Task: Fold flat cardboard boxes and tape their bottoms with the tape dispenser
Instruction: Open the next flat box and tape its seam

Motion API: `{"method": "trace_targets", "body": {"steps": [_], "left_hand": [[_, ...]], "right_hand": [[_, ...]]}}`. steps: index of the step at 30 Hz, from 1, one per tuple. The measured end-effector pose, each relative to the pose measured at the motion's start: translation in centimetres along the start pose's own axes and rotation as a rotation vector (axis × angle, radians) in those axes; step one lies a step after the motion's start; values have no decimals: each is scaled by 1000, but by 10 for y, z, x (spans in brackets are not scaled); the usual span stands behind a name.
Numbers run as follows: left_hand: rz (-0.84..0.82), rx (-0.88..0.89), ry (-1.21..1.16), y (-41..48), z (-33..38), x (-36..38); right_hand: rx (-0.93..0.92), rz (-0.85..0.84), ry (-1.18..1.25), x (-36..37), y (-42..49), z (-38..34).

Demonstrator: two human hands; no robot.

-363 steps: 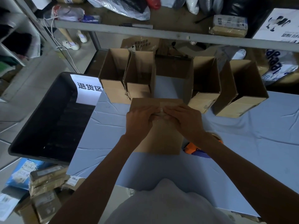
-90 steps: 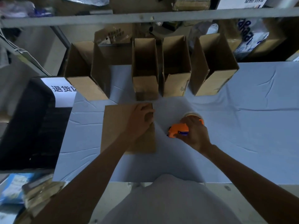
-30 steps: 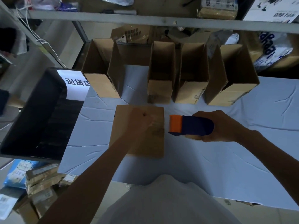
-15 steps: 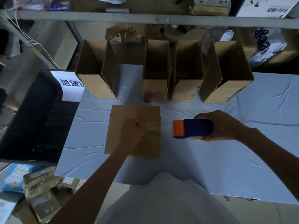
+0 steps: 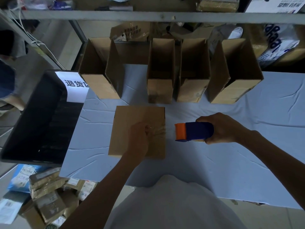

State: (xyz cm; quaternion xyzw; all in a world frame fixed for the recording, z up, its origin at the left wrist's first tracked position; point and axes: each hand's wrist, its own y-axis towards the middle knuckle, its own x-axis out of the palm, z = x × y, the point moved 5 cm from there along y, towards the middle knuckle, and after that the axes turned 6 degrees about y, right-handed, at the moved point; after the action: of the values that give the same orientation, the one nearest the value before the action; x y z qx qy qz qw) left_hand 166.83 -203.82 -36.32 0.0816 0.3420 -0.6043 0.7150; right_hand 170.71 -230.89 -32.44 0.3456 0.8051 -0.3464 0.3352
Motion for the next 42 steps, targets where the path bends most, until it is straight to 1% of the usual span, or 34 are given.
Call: {"method": "trace_targets", "body": {"steps": [2,5,8,9,11,13,14,16,17,19,21,23,24,27,30,31,33,34,36,38,40,42], "left_hand": [[28,6,47,2,-3,0],[20,-41,52,-1,-7,7],[37,-111,-76,-8,-5,7],[41,-103,-71,-8,-3,4],[35,3,124,-4,-1,-2],[-29,222,414,-2,7,1],[-100,326,473,-3,11,7],[-253,456,470,-4,14,22],[-268,480,434,-4,12,25],[-227,490,402,0,6,25],[-206,540,455,-1,6,26],[-225,610,506,-1,11,28],[-247,614,528,0,12,29],[-319,615,540,3,5,33],[-313,589,527,5,3,34],[-282,623,526,5,6,35],[-254,684,474,1,13,31],[-270,680,438,0,15,29],[-279,721,463,0,15,28],[-279,758,640,0,15,33],[-170,883,843,-4,24,37],[-157,945,921,-7,31,40]], "right_hand": [[1,10,3,1,0,1],[0,11,9,2,1,2],[-2,24,8,3,1,3],[-2,24,10,4,1,4],[1,21,18,6,2,5],[-3,18,10,7,3,4],[-8,18,-8,8,4,3],[-26,16,-68,9,6,-1],[-32,10,-94,9,7,-3],[-29,-1,-99,10,9,-7],[-10,-9,-99,10,11,-9],[16,-38,-136,10,16,-14],[32,-63,-167,10,20,-16],[41,-111,-291,5,30,-27],[13,-152,-437,2,39,-45],[4,-179,-503,2,42,-51],[-22,-287,-674,7,42,-52],[9,-322,-694,9,38,-45],[87,-313,-634,5,27,-24],[113,-236,-515,-1,14,-11],[98,-141,-387,-3,5,-7],[70,-83,-315,-2,2,-9]]}}
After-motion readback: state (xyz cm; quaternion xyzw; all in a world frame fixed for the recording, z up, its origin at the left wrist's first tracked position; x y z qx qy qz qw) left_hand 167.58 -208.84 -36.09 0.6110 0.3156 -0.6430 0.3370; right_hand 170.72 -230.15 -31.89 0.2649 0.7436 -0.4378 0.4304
